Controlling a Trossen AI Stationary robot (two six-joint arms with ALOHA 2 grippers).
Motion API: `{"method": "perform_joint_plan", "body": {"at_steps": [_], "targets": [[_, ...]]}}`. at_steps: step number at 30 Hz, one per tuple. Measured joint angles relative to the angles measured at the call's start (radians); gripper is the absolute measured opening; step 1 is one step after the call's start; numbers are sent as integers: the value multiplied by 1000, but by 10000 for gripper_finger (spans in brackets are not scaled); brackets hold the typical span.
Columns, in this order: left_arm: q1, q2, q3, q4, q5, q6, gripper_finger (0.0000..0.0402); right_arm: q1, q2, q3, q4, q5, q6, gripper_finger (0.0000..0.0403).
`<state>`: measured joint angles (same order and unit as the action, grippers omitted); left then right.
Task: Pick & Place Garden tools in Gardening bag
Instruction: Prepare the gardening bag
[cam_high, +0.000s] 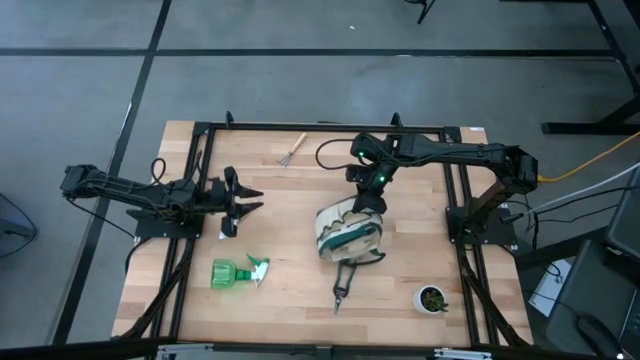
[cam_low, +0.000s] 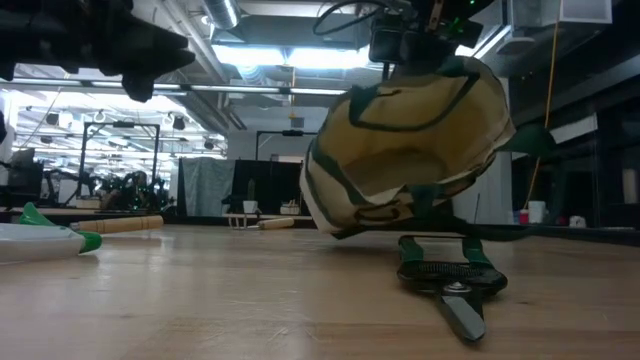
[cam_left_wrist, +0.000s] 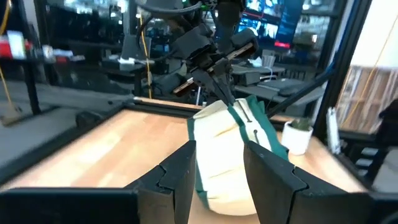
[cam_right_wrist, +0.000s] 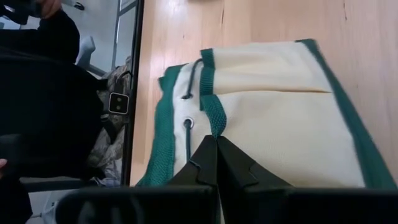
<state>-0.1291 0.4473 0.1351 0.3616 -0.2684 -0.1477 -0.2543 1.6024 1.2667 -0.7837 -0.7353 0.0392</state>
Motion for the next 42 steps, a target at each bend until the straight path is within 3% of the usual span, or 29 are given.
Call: {"method": "perform_joint_plan", "body": {"at_steps": [8,14,19,25,33,42], "targets": [[0,0,0,48,-13,-60,130,0,0,0,11,2,5,0],[0,9,0,55,108,-93,130,0,0,0,35,3,5,0],[0,69,0,85,73,-94,130,0,0,0,59,2,8,0],[0,218,51,98,46,-20,130,0,0,0,69,2,28,0],[0,480,187,56,80,236,130,0,0,0,68,1,59,0],[0,737,365,1,106,350,130,0,0,0,71,-36,84,0]]}}
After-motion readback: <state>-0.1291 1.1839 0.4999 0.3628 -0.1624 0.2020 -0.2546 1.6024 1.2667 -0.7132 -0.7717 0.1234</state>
